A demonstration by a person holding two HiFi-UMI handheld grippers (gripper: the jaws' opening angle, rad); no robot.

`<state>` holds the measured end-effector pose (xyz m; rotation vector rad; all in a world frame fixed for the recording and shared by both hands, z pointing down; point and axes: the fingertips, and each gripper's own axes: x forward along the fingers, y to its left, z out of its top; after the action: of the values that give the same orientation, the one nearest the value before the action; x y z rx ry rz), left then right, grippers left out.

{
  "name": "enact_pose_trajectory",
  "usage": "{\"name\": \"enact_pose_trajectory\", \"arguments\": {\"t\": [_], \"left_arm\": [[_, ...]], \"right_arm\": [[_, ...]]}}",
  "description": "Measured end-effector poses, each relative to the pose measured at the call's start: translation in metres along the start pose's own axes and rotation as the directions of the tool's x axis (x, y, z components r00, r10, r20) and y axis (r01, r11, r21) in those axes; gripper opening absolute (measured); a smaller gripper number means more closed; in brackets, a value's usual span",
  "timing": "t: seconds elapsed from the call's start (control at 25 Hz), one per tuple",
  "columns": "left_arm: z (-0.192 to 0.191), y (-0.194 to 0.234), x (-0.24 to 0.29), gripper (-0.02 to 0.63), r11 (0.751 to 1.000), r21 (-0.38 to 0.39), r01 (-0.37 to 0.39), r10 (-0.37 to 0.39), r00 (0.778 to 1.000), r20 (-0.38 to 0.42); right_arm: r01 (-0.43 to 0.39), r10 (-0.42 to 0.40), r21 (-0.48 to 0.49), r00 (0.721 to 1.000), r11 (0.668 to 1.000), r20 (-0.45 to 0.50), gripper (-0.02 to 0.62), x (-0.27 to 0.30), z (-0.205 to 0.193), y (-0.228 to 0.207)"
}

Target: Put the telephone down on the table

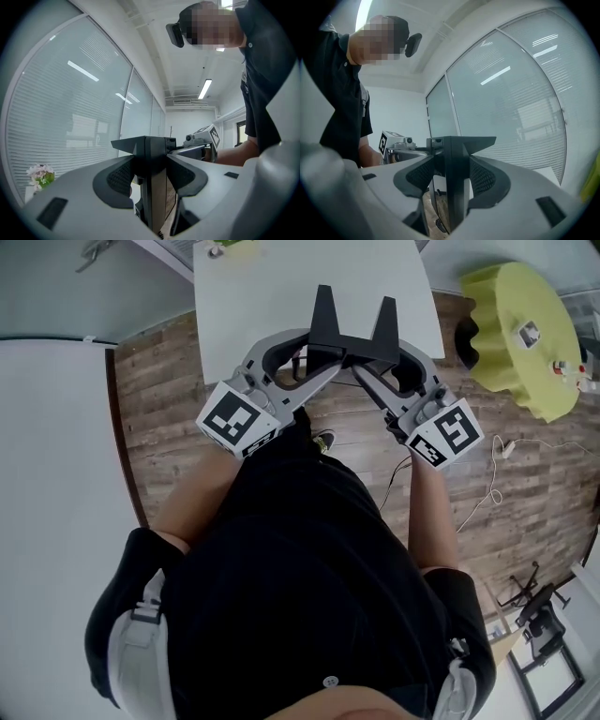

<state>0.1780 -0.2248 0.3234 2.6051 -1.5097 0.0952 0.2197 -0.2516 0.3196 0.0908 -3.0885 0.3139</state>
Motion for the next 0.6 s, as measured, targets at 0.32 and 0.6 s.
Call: {"name": "enact_pose_trajectory", "arguments": {"t": [0.32, 0.6], "left_arm": [[-0.014, 0.046, 0.007, 0.218, 0.999, -0.015, -0.046, 0.046, 0.999, -0.003], [-0.032, 0.133, 0.023, 0.218, 0.994, -0.08, -0.081, 0.08, 0.997, -0.015]], "right_arm": [[-0.042, 0.043, 0.013, 0.998, 0.999, -0.042, 0.242, 0.04, -0.013, -0.029], [-0.073, 0.079, 0.053, 0.991, 0.996, -0.112, 0.242, 0.113, -0.025, -0.084]]}}
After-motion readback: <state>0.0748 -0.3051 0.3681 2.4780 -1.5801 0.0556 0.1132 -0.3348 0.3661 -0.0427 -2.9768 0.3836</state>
